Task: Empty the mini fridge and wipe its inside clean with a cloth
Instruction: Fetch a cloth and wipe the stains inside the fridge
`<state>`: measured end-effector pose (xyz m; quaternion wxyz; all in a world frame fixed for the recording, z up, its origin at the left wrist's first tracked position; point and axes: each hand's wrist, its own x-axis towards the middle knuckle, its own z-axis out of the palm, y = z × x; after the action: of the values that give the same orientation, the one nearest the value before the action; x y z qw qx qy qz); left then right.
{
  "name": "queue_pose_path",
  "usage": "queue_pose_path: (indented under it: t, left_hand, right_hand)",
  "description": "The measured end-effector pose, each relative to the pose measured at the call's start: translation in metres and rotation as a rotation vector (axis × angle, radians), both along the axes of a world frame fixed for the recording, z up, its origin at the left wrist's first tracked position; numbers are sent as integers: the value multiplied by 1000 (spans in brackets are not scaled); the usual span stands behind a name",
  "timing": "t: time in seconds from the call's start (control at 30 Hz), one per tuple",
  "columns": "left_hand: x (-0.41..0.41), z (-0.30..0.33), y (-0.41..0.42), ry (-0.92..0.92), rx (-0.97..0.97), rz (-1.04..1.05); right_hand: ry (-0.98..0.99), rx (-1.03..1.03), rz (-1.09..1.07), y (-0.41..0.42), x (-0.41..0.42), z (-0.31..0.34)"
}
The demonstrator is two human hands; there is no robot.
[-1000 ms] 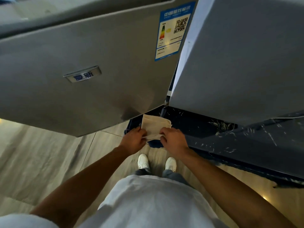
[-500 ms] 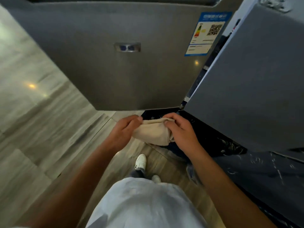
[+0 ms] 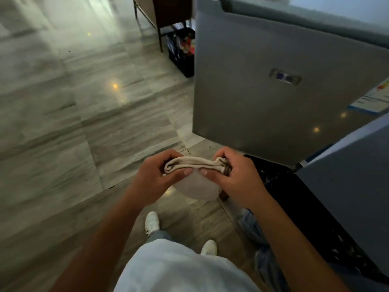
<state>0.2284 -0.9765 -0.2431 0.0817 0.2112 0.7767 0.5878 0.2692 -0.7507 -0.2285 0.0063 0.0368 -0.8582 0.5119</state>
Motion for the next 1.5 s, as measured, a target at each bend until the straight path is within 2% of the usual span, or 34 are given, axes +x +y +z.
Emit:
queue_pose_path:
  t: [0.13, 0.4, 0.63, 0.87, 1.1, 1.33, 1.5]
  left_hand:
    - [-33, 6, -46, 17, 39, 115]
    - [-135, 49, -152, 166, 25, 109]
    - [-229, 66, -192, 177, 91, -4]
    - [-337, 63, -179, 222, 76, 78]
    - [-449, 70, -150, 268, 77, 63]
    - [-580, 65, -128, 214, 108, -104]
    - [-673, 54, -96, 176, 159, -317]
  right_hand:
    - [61, 147, 41, -48, -43, 4]
    - [241, 108, -15, -151, -139, 40]
    - [240, -23, -50, -187, -213, 55]
    - [259, -80, -149, -180, -325, 39]
    - [264, -178, -209, -161, -424, 43]
    - [224, -104, -248, -139, -519, 32]
    - [258, -6, -508, -125, -581, 32]
